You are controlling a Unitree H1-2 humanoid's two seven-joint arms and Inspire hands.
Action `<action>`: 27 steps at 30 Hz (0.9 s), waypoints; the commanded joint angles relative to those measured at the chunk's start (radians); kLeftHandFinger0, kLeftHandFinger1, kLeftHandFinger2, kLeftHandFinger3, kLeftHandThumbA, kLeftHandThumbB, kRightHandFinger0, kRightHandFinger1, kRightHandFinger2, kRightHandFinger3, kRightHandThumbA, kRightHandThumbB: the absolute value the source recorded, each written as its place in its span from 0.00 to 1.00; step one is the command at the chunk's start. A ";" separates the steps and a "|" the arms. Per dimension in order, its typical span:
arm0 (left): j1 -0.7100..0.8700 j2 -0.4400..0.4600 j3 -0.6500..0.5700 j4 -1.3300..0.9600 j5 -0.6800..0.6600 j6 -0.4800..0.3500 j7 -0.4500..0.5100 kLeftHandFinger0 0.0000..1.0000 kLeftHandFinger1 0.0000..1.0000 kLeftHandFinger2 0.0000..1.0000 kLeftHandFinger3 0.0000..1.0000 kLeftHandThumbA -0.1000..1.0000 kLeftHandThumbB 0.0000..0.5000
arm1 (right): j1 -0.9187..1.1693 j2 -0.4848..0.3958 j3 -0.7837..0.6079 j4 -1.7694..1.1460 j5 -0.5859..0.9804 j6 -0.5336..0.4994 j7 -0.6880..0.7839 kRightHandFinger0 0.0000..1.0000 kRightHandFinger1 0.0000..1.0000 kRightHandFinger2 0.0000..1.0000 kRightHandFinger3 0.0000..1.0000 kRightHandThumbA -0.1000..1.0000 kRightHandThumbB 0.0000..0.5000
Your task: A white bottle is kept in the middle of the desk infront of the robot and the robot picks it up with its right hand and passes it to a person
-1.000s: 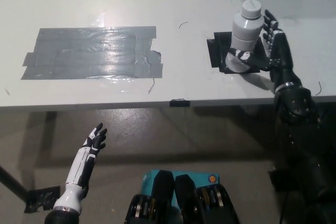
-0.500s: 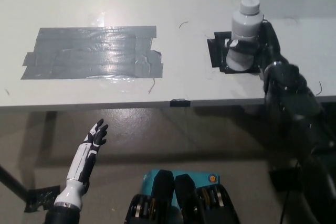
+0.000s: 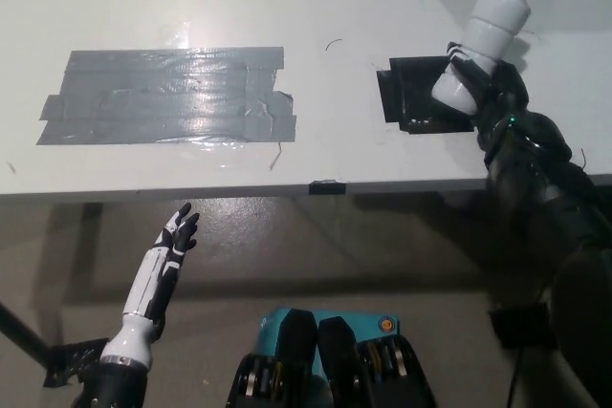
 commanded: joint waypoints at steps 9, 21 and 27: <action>-0.005 0.016 -0.007 -0.020 0.006 -0.024 -0.010 1.00 1.00 1.00 1.00 0.98 0.23 | -0.080 0.028 0.087 -0.071 -0.009 -0.068 0.007 0.18 0.61 0.96 0.89 0.00 0.41; -0.011 0.016 -0.008 -0.030 -0.001 -0.013 -0.017 1.00 1.00 1.00 1.00 0.97 0.23 | -0.076 0.095 0.385 -0.226 -0.193 -0.087 0.053 0.20 0.62 0.92 0.89 0.00 0.34; -0.018 0.021 -0.012 -0.028 0.013 -0.014 -0.011 1.00 1.00 1.00 1.00 1.00 0.20 | -0.082 0.115 0.470 -0.198 -0.217 -0.086 0.055 0.19 0.61 0.91 0.82 0.00 0.37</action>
